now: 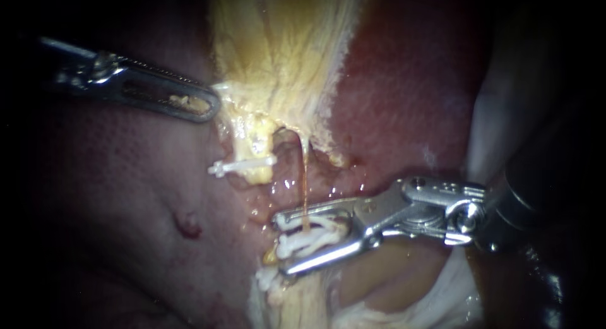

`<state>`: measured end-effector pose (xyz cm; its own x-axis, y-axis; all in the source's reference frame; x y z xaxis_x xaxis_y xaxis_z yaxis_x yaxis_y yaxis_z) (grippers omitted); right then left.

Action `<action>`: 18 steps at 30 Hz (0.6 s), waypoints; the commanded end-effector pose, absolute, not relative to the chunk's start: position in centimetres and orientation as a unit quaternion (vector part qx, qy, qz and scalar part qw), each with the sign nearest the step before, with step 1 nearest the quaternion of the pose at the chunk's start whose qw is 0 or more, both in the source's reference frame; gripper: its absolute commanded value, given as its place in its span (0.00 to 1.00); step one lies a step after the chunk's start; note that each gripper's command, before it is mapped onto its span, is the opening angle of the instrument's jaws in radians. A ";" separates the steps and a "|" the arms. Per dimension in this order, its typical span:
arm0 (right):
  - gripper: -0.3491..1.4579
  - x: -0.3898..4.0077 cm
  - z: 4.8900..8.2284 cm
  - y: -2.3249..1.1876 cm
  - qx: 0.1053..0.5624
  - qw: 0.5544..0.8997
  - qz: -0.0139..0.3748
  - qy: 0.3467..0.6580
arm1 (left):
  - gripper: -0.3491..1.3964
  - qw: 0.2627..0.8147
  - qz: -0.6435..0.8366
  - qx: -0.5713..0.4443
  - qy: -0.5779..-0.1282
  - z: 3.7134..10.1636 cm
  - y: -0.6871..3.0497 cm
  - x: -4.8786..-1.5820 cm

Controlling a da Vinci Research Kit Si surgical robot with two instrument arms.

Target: Clipping second clip right tube

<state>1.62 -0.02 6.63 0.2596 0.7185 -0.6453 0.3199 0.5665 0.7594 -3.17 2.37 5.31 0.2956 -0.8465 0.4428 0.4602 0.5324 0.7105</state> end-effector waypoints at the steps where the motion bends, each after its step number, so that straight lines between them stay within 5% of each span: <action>1: 0.46 1.62 6.62 -0.02 0.441 0.660 0.150 0.589 | 0.00 0.771 -0.424 0.233 -0.415 5.31 2.37 -3.17; 18: 0.42 1.57 6.59 0.01 0.443 0.659 0.149 0.589 | 0.00 0.771 -0.424 0.233 -0.415 5.31 2.37 -3.17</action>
<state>1.56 0.01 6.59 0.2628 0.7191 -0.6433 0.3271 0.5608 0.7606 -3.17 2.37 5.31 0.2956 -0.8465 0.4428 0.4599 0.5324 0.7107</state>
